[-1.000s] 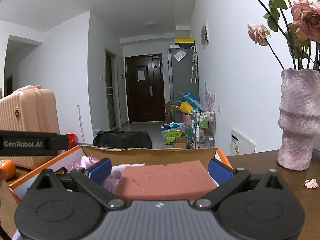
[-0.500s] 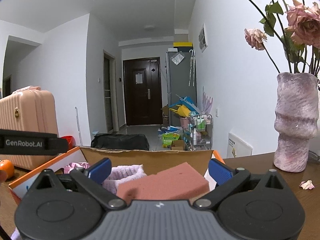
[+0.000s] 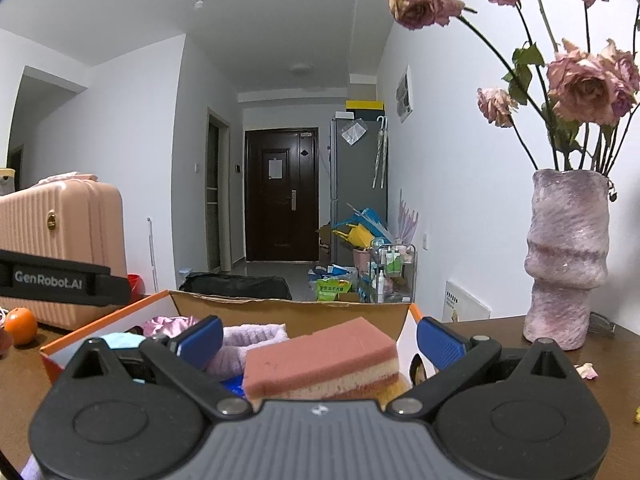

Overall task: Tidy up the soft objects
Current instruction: 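Open the left tool to drop the scrunchie while the right tool lowers and releases the sponge, then move both tools back toward the lavender pouch and white wedge sponge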

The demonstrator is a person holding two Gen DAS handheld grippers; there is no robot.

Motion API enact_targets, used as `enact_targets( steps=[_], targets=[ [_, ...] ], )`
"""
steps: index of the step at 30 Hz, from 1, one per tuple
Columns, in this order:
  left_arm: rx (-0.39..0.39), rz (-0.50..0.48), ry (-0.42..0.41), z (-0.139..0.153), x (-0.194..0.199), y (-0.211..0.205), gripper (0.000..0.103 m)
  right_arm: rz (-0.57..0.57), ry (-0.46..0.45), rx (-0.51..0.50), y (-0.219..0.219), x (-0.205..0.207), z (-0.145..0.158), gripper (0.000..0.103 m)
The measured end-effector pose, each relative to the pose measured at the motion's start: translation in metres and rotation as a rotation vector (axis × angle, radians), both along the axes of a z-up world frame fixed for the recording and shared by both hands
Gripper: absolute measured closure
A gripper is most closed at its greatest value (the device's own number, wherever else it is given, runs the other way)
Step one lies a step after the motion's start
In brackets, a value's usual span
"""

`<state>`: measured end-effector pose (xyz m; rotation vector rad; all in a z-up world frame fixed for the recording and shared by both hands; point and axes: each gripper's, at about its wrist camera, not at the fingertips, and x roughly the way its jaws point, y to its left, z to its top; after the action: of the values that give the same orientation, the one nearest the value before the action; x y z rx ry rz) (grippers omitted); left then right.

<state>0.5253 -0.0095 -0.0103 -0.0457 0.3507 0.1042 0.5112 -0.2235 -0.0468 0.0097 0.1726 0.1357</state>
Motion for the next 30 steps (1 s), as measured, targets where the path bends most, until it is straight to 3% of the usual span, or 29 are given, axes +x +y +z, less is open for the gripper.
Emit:
enact_targets(
  steps=[30],
  targets=[
    [0.003,0.007,0.055,-0.008,-0.104,0.02,0.0,-0.016,0.025,-0.03,-0.001,-0.11,-0.002,0.0]
  ],
)
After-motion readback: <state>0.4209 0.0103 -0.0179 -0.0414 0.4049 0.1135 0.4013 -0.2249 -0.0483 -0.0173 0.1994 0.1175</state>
